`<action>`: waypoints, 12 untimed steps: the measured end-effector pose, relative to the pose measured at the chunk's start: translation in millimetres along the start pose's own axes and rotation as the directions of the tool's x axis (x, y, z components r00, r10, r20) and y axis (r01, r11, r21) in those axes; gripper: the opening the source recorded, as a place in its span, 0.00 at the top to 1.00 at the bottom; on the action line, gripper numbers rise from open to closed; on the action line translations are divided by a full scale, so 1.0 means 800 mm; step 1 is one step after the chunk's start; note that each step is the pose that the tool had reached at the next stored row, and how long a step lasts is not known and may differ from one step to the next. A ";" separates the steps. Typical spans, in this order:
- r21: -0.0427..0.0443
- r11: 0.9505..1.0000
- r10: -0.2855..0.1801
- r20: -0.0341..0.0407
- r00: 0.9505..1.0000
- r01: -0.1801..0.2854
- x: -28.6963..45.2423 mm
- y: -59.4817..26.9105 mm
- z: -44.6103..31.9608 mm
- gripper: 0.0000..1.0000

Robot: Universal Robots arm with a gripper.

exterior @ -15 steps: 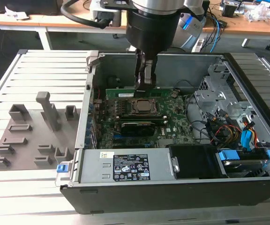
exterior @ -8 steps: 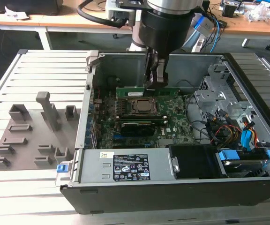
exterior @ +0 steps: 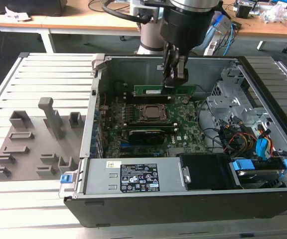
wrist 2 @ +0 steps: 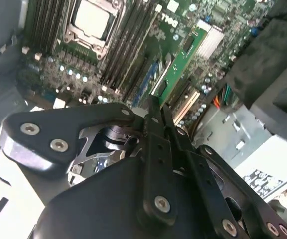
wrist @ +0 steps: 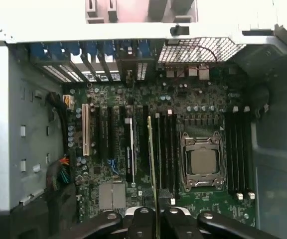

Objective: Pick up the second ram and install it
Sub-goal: 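Pick up the second ram and move it above second insertion slot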

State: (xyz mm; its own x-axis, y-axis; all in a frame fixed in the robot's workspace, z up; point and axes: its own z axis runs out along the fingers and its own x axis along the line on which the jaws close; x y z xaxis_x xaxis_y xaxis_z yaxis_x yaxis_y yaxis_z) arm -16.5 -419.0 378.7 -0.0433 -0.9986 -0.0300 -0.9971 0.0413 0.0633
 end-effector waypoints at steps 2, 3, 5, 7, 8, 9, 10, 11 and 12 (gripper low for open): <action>-0.003 1.000 0.000 0.000 1.000 0.000 -0.0037 -0.013 0.0027 0.86; -0.003 1.000 0.000 0.000 1.000 0.000 -0.0045 -0.017 0.0032 0.86; -0.004 1.000 0.000 0.000 1.000 0.000 -0.0061 -0.026 0.0058 0.86; -0.005 1.000 0.000 0.000 1.000 0.000 -0.0065 -0.031 0.0083 0.86; -0.005 1.000 0.000 0.000 1.000 0.000 -0.0067 -0.033 0.0099 0.86; -0.006 1.000 0.000 0.000 1.000 0.000 -0.0070 -0.036 0.0126 0.86; -0.007 1.000 0.000 0.000 1.000 0.000 -0.0071 -0.040 0.0169 0.86; -0.007 1.000 0.000 0.000 1.000 0.000 -0.0072 -0.042 0.0200 0.86; -0.007 1.000 0.000 0.000 1.000 0.000 -0.0073 -0.044 0.0212 0.86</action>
State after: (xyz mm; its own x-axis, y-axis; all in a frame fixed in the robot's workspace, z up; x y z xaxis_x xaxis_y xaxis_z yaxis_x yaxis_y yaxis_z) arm 17.8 -414.1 359.7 -0.0434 -0.9986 -0.0297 -0.9967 0.0412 0.0705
